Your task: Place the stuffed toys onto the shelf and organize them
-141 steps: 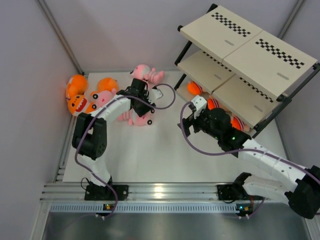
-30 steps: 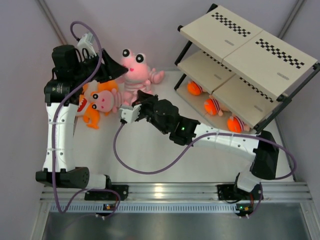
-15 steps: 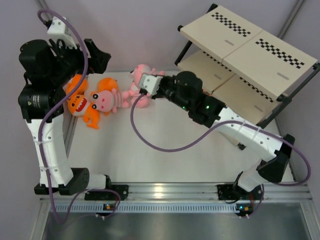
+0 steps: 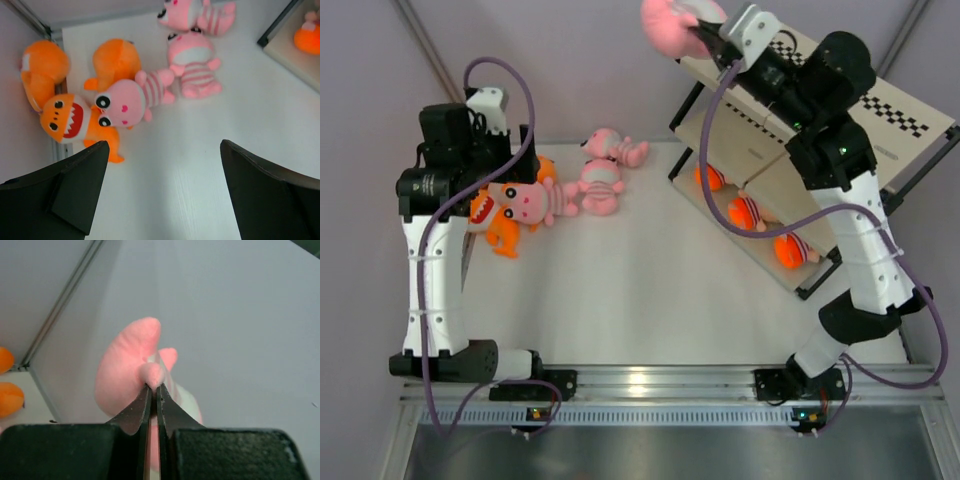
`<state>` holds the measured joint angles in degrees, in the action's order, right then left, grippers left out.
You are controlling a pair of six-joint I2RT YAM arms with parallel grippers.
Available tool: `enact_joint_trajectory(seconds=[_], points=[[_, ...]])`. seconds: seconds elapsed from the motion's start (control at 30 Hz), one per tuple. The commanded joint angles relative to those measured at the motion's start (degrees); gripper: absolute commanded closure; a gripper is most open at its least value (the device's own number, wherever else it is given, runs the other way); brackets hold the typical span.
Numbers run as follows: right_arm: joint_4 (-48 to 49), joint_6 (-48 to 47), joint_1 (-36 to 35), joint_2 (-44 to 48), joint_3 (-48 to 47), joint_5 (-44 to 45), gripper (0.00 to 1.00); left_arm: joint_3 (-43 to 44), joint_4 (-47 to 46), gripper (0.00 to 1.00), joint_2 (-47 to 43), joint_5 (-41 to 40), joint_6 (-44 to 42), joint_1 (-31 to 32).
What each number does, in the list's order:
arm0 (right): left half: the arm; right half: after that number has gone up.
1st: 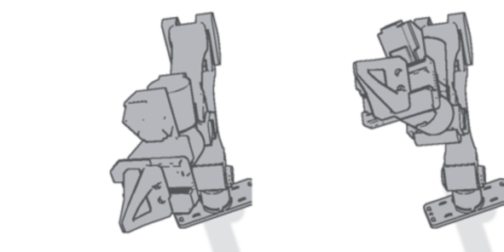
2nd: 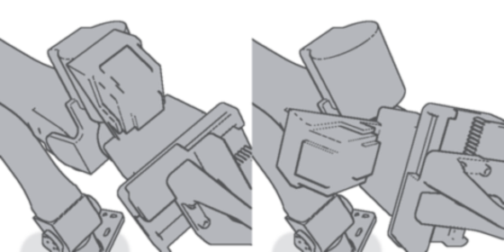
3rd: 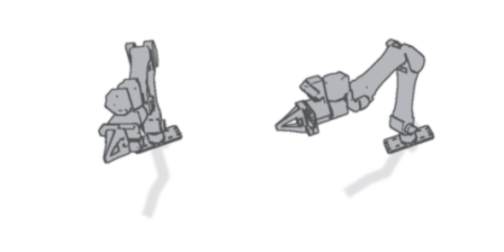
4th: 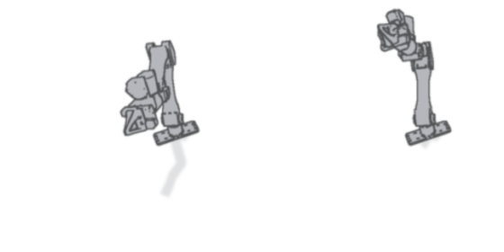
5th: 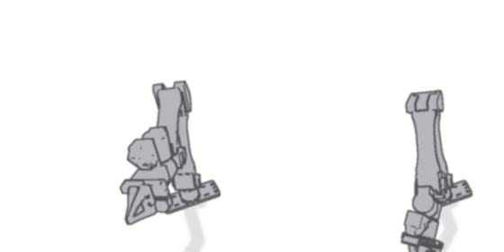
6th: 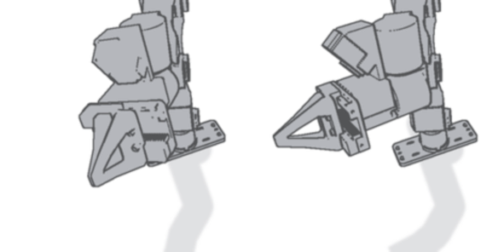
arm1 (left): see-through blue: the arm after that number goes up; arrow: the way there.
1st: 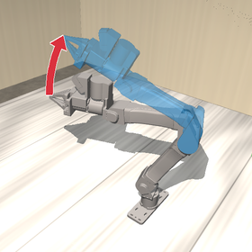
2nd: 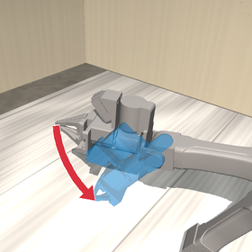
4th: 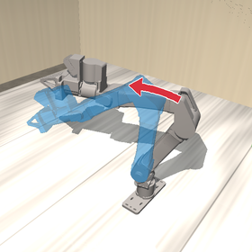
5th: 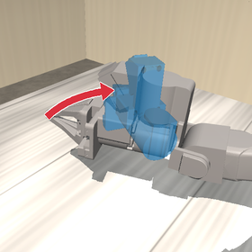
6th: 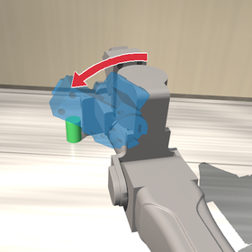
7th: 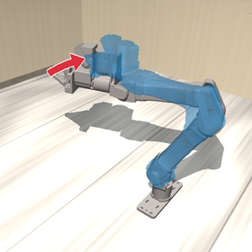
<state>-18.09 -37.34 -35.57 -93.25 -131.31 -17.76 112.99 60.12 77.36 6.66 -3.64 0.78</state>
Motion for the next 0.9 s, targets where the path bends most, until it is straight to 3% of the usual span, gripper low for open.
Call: enact_joint_trajectory(seconds=[0.0,0.1,0.2,0.27,0.6,0.7,0.87], points=[[2.35,1.49,6.99,-1.76,-4.92,-6.23,1.00,-4.70,1.23,0.01,1.03,2.13,-2.33,-0.34],[2.44,0.07,13.05,-1.76,-1.96,-6.84,1.00,-7.25,1.23,0.02,3.40,3.63,-3.30,-0.42],[1.66,5.70,22.28,-1.76,2.78,-17.47,1.00,-8.74,0.27,0.02,3.94,4.59,-4.00,-0.34],[-2.63,1.59,24.75,-2.02,4.65,-18.54,1.00,-11.46,-1.13,0.02,3.24,6.52,-5.50,-0.34],[-8.19,-1.07,31.26,-6.23,5.00,-22.75,1.00,-15.96,-3.78,0.03,5.34,11.10,-9.02,-0.16],[-9.33,-1.24,31.70,-6.07,5.88,-24.43,1.00,-16.57,-5.27,0.12,7.53,8.03,-10.86,2.20],[-11.09,-1.24,31.79,-4.57,6.68,-26.53,1.00,-16.05,-7.82,0.17,10.61,2.94,-15.25,6.60]])
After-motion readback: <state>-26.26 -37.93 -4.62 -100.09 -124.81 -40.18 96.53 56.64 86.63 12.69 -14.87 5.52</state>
